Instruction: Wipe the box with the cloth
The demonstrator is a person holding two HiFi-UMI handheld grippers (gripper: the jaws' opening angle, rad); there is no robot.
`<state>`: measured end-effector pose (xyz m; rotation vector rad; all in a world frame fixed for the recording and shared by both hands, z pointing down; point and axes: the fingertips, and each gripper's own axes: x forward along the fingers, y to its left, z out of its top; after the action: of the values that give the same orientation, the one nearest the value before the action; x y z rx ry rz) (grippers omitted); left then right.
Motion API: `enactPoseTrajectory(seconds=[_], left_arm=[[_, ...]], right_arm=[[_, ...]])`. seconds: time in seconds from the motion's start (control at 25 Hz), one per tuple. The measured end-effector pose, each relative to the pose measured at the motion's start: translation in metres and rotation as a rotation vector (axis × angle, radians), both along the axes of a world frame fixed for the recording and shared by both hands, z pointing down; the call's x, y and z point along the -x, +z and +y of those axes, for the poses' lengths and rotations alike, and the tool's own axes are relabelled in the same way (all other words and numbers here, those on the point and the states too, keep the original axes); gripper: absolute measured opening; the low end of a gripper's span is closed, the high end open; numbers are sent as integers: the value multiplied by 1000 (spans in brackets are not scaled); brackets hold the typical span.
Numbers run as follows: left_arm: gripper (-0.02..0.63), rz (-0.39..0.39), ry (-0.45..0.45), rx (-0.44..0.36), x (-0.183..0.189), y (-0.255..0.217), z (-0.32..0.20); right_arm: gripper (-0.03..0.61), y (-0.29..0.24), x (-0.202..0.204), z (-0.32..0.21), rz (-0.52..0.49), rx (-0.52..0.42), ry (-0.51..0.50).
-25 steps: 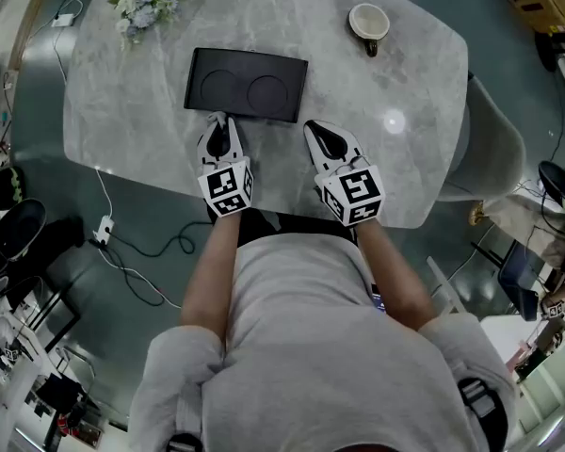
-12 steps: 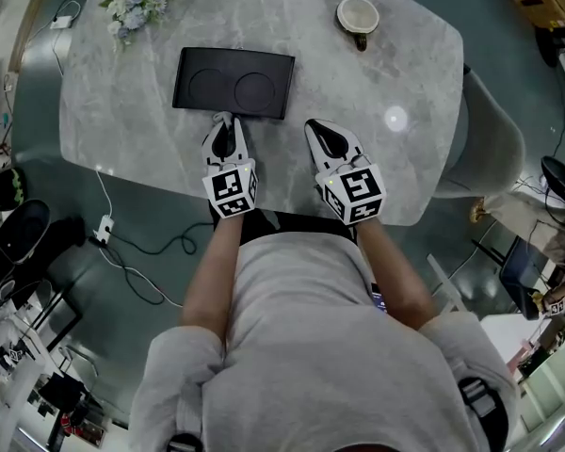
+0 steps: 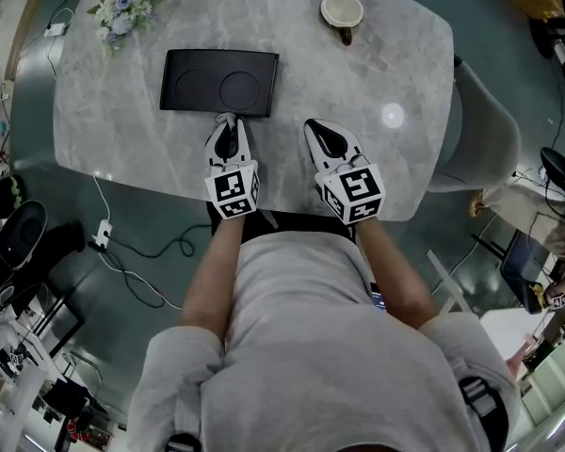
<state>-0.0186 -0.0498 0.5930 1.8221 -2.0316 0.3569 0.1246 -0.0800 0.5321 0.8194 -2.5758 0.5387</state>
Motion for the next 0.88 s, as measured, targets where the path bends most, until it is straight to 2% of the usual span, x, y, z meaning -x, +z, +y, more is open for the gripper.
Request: enactPoseTrajectory(seconds=[0.32, 0.88], left_arm=[[49, 16, 25, 0, -26, -1, -1], [49, 25, 93, 17, -53, 4, -7]], right_arm=[[28, -1, -22, 0, 6, -1, 19], [28, 7, -35, -8, -2, 15, 54]])
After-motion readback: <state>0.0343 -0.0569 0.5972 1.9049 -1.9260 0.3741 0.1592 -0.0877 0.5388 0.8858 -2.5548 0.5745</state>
